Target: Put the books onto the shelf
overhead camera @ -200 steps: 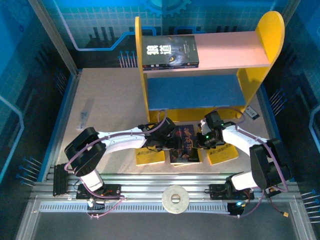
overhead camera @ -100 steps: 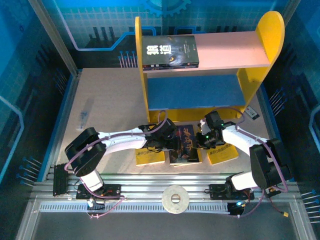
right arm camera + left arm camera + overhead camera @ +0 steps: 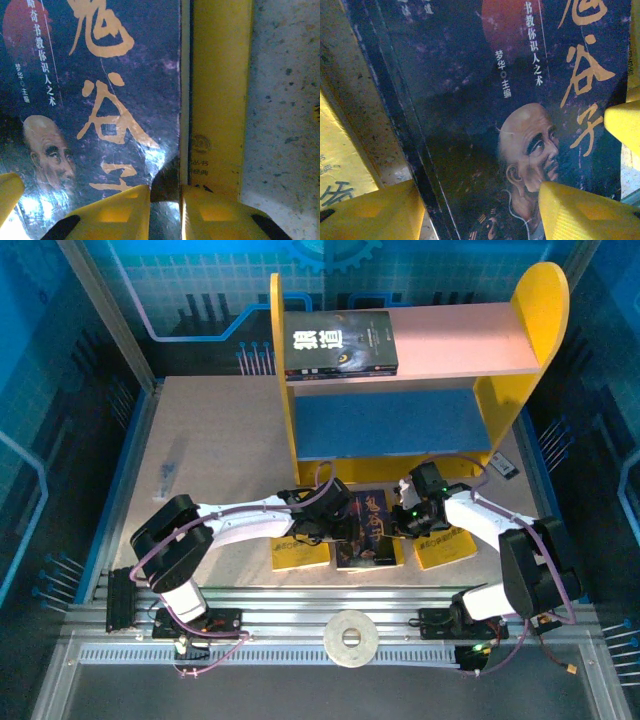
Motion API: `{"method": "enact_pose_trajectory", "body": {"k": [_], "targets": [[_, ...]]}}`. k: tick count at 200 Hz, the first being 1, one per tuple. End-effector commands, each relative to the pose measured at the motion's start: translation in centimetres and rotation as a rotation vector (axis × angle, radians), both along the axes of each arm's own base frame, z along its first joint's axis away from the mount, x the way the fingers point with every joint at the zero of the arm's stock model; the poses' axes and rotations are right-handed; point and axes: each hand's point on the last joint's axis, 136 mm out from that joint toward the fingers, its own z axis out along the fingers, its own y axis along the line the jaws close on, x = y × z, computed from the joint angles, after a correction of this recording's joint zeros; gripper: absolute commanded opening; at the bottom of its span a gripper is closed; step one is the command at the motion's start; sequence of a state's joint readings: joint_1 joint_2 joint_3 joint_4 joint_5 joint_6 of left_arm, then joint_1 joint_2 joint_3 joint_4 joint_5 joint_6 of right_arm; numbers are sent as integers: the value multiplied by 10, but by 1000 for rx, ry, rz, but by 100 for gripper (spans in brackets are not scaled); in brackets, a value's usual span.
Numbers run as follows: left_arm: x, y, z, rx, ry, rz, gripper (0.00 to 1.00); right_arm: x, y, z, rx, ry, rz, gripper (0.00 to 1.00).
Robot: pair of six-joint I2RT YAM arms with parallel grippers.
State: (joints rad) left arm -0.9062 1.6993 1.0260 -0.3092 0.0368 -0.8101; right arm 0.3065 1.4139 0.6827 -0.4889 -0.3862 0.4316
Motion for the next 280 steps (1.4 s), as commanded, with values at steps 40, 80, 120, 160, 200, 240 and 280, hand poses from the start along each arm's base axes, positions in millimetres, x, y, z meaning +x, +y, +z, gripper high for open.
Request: {"method": "enact_pose_trajectory", "body": {"k": [40,80,120,160,200,240,280], "targets": [[7,-54,57,-288,-131,-91,60,-3,30,12,142,-9,93,23],[6,-54,67,-327,-154,-87,59,-3,30,12,141,-14,92,23],[6,-52,70,-337,-164,-82,57,-4,30,11,147,-14,91,24],[4,-51,67,-337,-159,-82,54,-5,31,12,156,-14,91,23],[6,-46,64,-305,-158,-67,48,-5,30,13,146,-18,87,24],[6,-35,61,-238,-173,-59,42,-4,24,13,128,-22,81,29],[7,-24,63,-189,-192,-59,37,-2,22,18,127,-33,76,35]]}}
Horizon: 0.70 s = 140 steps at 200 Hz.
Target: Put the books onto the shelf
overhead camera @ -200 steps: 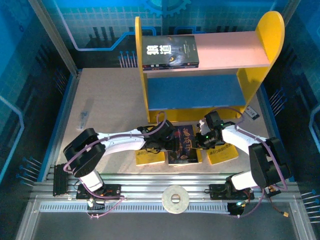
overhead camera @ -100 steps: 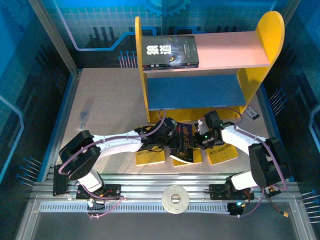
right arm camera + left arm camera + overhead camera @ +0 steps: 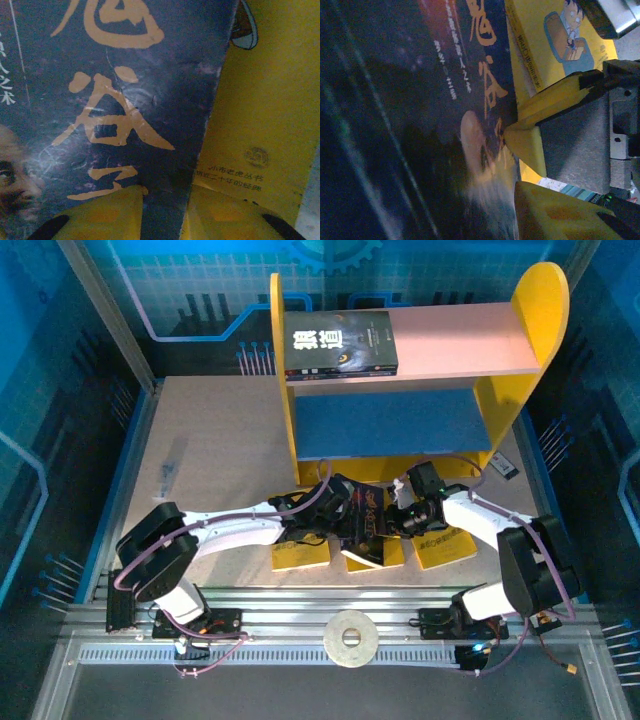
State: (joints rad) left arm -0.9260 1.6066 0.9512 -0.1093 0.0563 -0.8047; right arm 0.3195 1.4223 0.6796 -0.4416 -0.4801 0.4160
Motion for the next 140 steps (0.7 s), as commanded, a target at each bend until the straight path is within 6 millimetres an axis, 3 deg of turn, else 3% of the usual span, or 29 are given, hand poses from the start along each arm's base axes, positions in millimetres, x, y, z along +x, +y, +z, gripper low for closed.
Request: {"method": "enact_pose_trajectory", "body": {"k": [1,46,119,140], "targets": [[3,-1,26,-8,-71,-17,37,-1,4,10,32,-20,24,35],[1,4,26,6,-76,-15,34,0,2,12,30,-24,22,38],[0,2,28,0,-77,-36,10,7,6,24,62,-53,17,46],[-3,1,39,-19,-106,-69,4,10,9,38,106,-89,16,48]]}}
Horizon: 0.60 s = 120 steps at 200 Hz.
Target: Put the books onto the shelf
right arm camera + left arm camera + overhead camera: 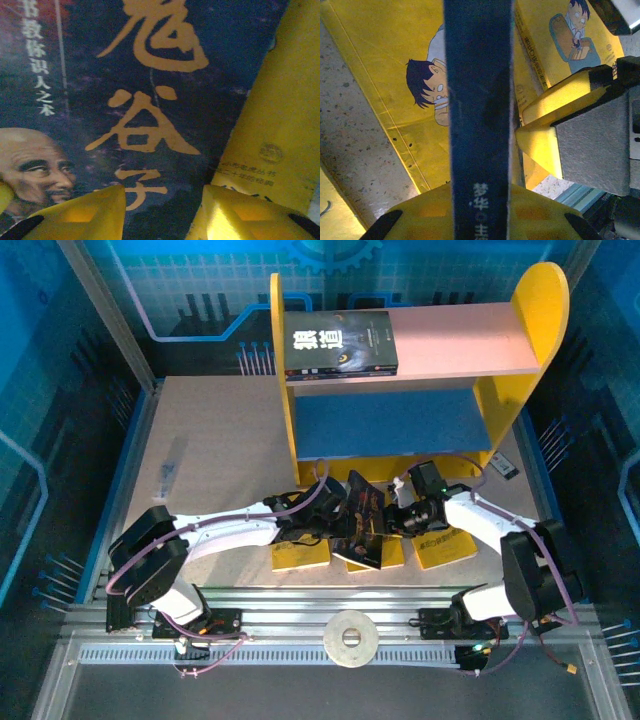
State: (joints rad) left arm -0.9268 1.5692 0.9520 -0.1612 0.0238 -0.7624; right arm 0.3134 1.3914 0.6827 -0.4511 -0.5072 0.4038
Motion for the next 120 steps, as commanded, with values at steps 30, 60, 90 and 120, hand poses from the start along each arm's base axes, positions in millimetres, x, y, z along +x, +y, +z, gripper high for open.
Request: {"method": "enact_pose_trajectory", "body": {"k": [30,60,90,120], "targets": [[-10,-8,72,-99,-156,-155,3,13,6,64,144,-151,-7,52],[-24,3,136,-114,-267,-265,4,13,-4,131,195,-275,-24,54],[-25,26,224,-111,-389,-248,6,10,-19,226,247,-497,-53,61],[-13,42,308,-175,-536,-185,3,5,-25,301,323,-666,-65,64]]}}
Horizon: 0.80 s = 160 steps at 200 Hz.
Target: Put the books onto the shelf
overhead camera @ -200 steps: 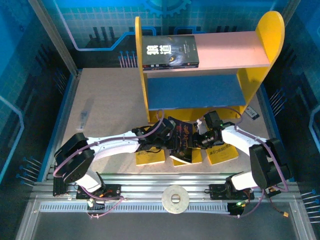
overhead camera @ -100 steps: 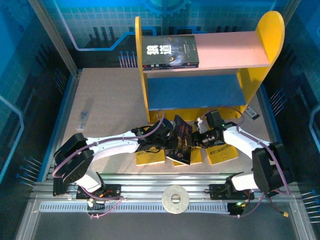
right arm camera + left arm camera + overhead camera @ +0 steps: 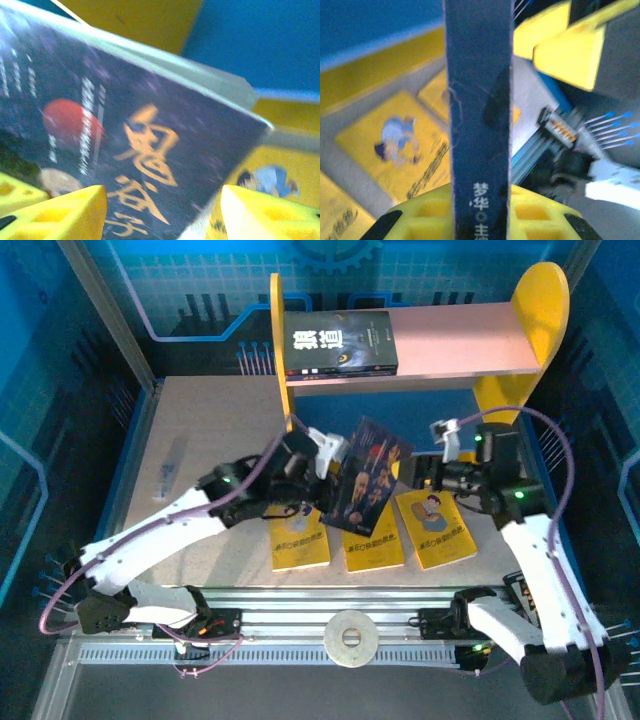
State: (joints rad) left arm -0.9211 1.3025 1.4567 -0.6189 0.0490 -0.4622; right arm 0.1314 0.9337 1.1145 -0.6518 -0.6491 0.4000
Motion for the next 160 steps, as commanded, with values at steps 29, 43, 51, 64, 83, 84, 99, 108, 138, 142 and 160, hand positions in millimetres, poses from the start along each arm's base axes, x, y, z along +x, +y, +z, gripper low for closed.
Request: {"method": "enact_pose_trajectory", "body": {"k": [29,43,51,64,83,84,99,108,138,142,160], "targets": [[29,37,135,-123,-299,99,0,-20,3,89,113,-146,54,65],[46,42,164,-178,-348,143,0,-22,5,112,140,-195,63,66],[54,43,181,-218,-378,164,0,-22,5,124,157,-220,63,68],[65,44,208,-286,-423,189,0,-20,7,140,198,-253,66,69],[79,41,243,-370,-492,219,0,-13,8,157,264,-280,59,69],[80,41,245,-374,-496,221,0,-13,8,157,267,-282,57,69],[88,38,268,-439,-534,238,0,-7,7,170,321,-307,36,70],[92,36,281,-479,-552,245,0,-3,6,176,354,-319,24,70],[98,35,315,-611,-613,260,0,6,4,198,467,-356,-1,71],[99,34,318,-625,-619,260,0,8,4,200,478,-361,0,71],[99,35,330,-682,-639,263,0,12,6,208,512,-368,1,73]]}}
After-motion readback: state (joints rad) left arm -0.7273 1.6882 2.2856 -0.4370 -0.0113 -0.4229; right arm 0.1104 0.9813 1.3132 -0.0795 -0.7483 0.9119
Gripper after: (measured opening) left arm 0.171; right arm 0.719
